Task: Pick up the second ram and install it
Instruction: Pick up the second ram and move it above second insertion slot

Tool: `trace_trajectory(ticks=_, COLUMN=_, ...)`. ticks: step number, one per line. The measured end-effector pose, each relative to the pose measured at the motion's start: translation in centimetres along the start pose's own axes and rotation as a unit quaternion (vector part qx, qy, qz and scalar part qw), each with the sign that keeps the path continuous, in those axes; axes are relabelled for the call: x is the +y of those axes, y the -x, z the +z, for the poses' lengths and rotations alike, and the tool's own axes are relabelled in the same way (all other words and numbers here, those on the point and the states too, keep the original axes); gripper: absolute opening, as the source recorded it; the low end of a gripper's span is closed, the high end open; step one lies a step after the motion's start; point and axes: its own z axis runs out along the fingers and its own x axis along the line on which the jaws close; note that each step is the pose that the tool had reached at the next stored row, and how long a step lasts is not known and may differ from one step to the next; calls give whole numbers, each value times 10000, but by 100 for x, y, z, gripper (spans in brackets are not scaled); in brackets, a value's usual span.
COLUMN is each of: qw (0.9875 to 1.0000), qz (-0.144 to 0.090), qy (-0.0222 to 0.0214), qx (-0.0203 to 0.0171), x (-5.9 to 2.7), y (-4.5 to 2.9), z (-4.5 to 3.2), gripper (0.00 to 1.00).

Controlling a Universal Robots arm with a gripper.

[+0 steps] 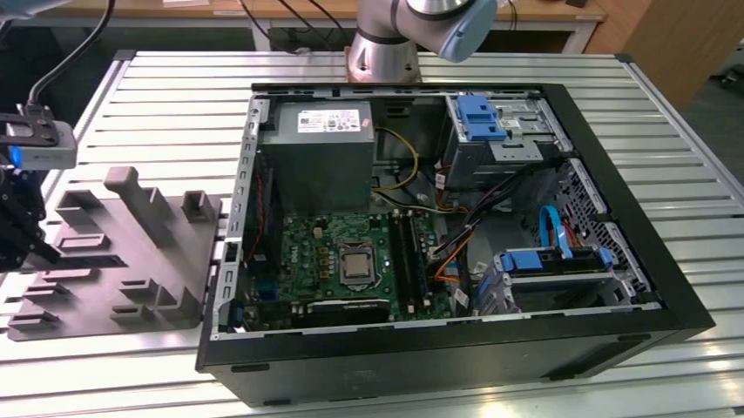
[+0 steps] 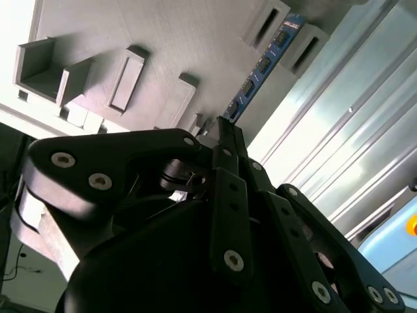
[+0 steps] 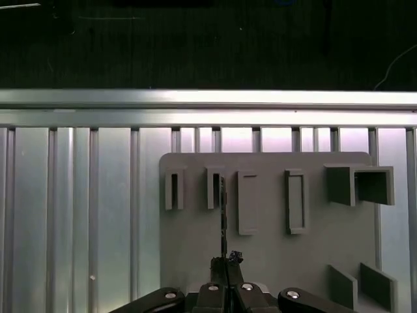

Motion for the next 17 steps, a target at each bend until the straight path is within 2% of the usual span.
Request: trace_trajectory(ticks=17, qw=10000, qz=1, qy=0, qx=0, x=12, y=23, z=-482, gripper=11)
